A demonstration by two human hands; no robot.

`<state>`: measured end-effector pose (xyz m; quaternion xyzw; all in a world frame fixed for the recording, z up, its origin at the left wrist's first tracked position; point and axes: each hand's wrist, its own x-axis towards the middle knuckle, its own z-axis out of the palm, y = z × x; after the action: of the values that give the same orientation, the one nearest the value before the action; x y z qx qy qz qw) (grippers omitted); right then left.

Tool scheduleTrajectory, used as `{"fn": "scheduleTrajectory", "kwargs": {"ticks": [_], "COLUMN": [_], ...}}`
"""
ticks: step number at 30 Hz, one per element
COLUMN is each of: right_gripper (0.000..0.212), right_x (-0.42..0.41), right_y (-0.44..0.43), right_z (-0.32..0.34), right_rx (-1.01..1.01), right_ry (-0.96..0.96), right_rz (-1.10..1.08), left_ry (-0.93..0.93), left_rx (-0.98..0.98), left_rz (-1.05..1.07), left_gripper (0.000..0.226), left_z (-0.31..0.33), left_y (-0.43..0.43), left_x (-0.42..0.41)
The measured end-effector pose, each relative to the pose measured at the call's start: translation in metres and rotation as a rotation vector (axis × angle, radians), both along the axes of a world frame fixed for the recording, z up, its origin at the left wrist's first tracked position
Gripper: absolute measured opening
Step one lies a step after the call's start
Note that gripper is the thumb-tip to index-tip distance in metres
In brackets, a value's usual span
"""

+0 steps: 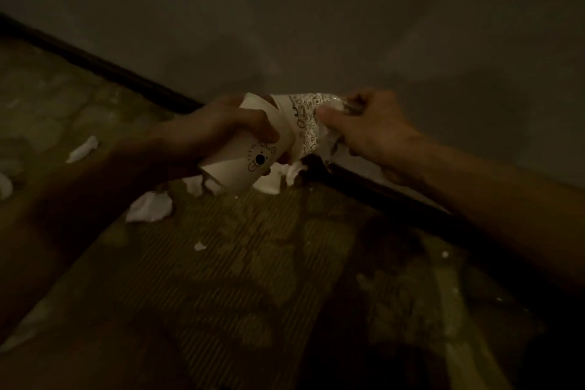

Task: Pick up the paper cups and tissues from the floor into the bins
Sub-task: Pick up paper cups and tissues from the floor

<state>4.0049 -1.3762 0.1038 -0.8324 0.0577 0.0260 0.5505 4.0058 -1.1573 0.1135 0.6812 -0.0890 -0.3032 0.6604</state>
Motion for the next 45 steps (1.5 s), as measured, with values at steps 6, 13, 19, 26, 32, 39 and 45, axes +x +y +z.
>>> {"fn": "scheduleTrajectory", "kwargs": {"ticks": [6,13,19,26,32,39,45], "right_gripper": [0.018,0.034,0.029,0.043,0.082,0.072,0.037], "right_x": [-0.07,-0.207,-0.354,-0.412,-0.414,-0.427,-0.425], "right_y": [-0.097,-0.265,-0.38,-0.408,-0.407,-0.41,-0.411], "right_z": [0.115,0.161,0.091,-0.001,0.003,0.014,0.033], "right_rx": [-0.015,-0.193,-0.16,-0.399,-0.499,-0.405,-0.572], "right_ry": [-0.185,-0.26,-0.085,0.244,0.434,0.347,0.045], "right_rz": [-0.141,-0.52,-0.784,-0.763,-0.423,-0.385,-0.548], "left_ry": [-0.143,-0.087,0.117,0.174,-0.191,-1.036,-1.055], "left_rx": [-0.128,-0.166,0.027,0.195,0.377,0.68,0.63], "left_rz": [-0.302,-0.625,-0.747,-0.746,-0.755,-0.673,-0.647], "left_gripper": [0.043,0.063,0.057,0.038,0.04,0.053,0.036], "left_z": [0.118,0.161,0.112,0.002,-0.029,-0.031,0.009], "left_y": [-0.095,-0.293,-0.456,-0.525,-0.527,-0.503,-0.494], "left_x": [-0.015,-0.073,-0.19,-0.259,-0.266,-0.262,-0.236]}}
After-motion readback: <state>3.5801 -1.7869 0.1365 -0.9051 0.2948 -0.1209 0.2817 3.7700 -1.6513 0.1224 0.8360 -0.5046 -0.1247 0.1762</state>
